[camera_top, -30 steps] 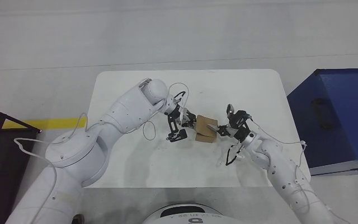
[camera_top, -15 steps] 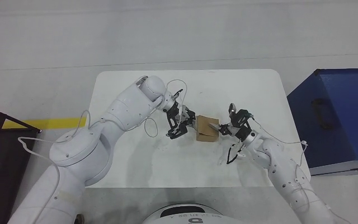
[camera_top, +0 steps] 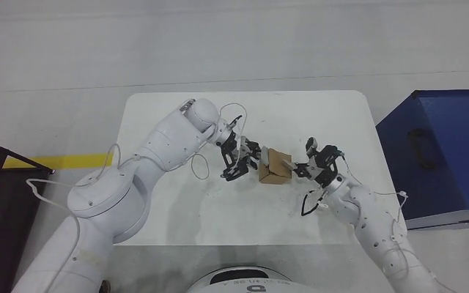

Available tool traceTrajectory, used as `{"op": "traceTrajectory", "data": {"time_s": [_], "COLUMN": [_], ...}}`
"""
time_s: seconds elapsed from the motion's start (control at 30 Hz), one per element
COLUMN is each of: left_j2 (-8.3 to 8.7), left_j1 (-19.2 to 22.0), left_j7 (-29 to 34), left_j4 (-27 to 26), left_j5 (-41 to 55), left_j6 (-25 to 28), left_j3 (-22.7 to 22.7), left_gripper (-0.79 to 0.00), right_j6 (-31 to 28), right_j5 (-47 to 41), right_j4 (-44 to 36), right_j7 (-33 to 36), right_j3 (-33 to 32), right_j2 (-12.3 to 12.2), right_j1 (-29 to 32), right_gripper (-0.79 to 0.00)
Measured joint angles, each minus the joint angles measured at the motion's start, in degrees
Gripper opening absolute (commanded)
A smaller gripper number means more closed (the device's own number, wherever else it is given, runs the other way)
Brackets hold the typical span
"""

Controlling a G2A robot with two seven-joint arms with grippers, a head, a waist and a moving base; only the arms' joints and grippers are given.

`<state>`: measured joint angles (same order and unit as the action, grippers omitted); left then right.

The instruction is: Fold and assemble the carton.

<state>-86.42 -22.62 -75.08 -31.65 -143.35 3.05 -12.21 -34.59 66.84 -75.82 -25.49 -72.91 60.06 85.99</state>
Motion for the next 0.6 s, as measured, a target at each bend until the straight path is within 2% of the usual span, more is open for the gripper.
{"op": "traceTrajectory", "data": {"time_s": [0.2,0.27,0.4,0.6], "left_j2": [1.32,1.79,2.23,2.16], "left_j1": [0.07,-0.14,-0.78,-1.28], "left_j7": [-2.22,-2.09,-0.68,0.23], "left_j4": [2.29,4.15,6.15,5.84], "left_j5": [3.42,4.14,5.44,6.39], "left_j6": [-4.28,-4.56,-4.45,-4.17], "left_j3": [-2.48,-3.04,-3.87,-4.33], "left_gripper": [0.0,0.0,0.0,0.0], "right_j6": [0.6,1.65,2.51,11.17], "right_j5": [6.41,9.28,14.99,13.5], "right_j4": [-3.46,-5.61,-8.96,-8.77], "right_j7": [-10.09,-11.01,-8.72,-4.82], "right_j3": [-3.54,-3.19,0.38,4.69], "right_j2": [-0.92,-1.01,-0.71,0.83], "right_j1": [5.66,7.29,8.47,6.55], "right_gripper": [0.0,0.0,0.0,-0.006]}}
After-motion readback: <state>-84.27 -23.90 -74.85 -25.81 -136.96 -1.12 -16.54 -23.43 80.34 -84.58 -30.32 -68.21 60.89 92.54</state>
